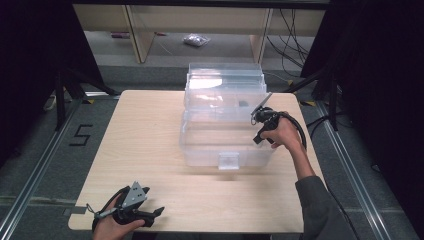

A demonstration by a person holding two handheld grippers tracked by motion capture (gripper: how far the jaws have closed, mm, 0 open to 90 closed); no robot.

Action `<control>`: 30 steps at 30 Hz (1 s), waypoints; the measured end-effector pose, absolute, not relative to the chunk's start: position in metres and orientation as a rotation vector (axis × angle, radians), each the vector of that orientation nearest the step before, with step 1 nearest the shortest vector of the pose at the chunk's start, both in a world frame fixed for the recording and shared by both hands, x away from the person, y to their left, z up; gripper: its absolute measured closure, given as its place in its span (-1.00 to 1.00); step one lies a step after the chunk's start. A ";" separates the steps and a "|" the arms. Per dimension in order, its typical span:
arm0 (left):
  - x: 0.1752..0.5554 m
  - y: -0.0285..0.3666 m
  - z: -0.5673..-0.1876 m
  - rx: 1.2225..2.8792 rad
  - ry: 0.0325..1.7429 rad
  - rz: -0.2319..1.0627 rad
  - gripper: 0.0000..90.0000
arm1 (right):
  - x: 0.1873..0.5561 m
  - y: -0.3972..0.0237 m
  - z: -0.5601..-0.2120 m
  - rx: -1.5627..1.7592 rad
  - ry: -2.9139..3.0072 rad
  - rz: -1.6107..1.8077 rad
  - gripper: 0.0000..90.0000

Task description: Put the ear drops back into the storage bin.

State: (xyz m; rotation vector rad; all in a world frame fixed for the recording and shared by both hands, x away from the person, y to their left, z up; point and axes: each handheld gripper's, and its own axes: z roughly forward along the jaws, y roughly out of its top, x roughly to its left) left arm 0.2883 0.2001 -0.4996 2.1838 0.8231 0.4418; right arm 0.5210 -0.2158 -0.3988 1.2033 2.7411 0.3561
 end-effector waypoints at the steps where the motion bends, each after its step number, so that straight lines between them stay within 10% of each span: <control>1: 0.288 0.200 -0.500 2.182 0.823 0.440 -0.59 | 0.521 -0.215 -0.400 1.207 2.743 0.357 0.34; 30: 0.289 0.200 -0.500 2.185 0.824 0.446 -0.59 | 0.529 -0.208 -0.432 1.267 2.769 0.300 0.34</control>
